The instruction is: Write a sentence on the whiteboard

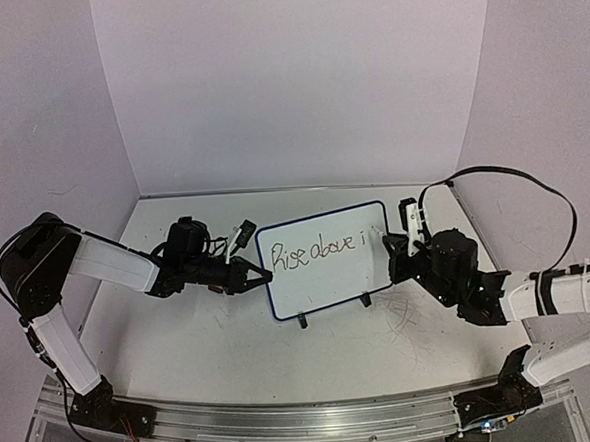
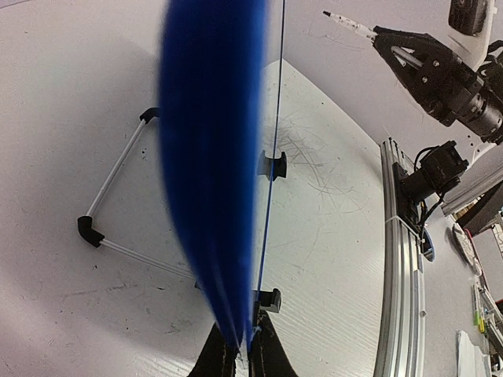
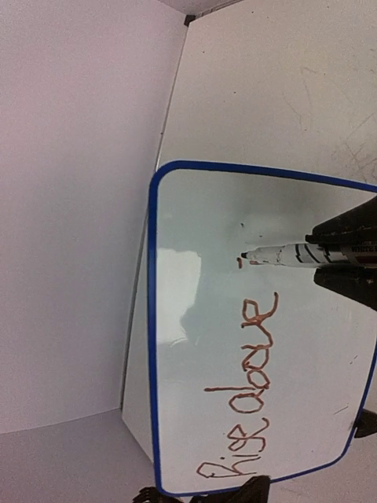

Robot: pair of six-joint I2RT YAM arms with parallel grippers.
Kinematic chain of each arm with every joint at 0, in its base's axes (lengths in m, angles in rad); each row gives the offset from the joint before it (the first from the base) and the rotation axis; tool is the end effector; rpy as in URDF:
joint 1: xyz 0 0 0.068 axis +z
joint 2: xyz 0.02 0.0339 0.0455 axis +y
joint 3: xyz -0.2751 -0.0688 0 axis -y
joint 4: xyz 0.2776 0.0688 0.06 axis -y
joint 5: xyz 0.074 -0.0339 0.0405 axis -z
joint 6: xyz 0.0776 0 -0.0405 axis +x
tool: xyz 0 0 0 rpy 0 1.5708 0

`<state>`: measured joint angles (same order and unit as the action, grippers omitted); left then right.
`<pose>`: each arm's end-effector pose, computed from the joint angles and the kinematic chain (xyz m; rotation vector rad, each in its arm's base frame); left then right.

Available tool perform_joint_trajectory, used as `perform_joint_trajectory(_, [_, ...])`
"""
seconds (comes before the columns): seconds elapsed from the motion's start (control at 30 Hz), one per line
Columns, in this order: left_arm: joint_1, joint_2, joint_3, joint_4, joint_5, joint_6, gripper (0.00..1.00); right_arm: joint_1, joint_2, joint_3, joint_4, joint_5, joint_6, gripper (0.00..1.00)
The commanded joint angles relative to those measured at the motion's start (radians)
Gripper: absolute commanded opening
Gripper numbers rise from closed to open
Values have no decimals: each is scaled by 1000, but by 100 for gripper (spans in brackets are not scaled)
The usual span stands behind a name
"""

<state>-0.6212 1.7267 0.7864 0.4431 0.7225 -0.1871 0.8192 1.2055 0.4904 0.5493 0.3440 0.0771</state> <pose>0.2881 -0.2693 0.1333 0.9187 1.9606 -1.2282 0.2347 0.2128 0.2095 -0.3883 1.6965 0.3620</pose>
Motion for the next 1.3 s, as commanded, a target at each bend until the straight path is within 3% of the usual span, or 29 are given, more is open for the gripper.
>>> perform_joint_trajectory(0.0, [0,-4,23,-92,-90,48,0,-16,60,48,25,2,-28,0])
perform_joint_trajectory(0.77, [-3,-16,14,-95,-100,57,0,-29,171,117,64,37,-42,0])
perform_joint_trajectory(1.27, [-3,-17,16,-95,-101,60,0,-29,163,86,-9,17,12,0])
